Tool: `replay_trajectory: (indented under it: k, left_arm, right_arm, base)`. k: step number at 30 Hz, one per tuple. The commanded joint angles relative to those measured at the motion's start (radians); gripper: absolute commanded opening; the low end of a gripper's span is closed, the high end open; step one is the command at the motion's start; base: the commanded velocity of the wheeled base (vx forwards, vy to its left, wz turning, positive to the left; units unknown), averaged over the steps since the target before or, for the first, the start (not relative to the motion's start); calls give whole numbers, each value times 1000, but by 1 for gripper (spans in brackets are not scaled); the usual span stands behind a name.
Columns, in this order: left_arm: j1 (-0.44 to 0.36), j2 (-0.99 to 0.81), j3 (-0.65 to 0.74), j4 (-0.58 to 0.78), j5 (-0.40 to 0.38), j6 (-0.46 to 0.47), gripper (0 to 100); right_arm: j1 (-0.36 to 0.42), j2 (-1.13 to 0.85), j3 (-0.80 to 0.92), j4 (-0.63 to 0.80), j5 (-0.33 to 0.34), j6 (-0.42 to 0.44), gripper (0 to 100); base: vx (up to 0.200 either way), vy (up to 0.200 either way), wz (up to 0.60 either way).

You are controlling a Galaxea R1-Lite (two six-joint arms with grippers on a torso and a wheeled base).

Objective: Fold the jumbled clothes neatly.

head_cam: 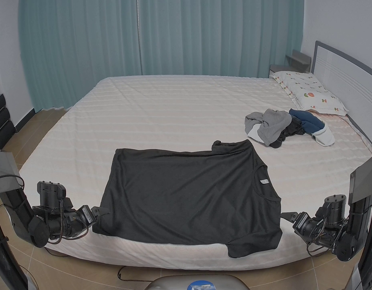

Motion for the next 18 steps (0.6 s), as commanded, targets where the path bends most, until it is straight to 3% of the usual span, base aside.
replay_trajectory:
  k: [1, 5, 16, 17, 18]
  left_arm:
    - [39, 136, 8, -89, -4, 12, 100]
    - [38, 185, 14, -134, 2, 52, 100]
    - [21, 223, 20, -158, 16, 55, 100]
    - [21, 223, 20, -158, 16, 55, 0]
    - [21, 226, 19, -158, 28, 56, 0]
  right_arm:
    - [29, 30, 16, -10, -24, 0, 100]
    - [33, 50, 16, -10, -32, 0, 100]
    - [35, 41, 16, -10, -33, 0, 100]
    - [35, 41, 16, -10, -33, 0, 100]
    - [35, 39, 16, -10, -32, 0, 100]
  base:
    - [0, 0, 0]
    - [0, 0, 0]
    - [0, 0, 0]
    - [0, 0, 0]
    - [0, 0, 0]
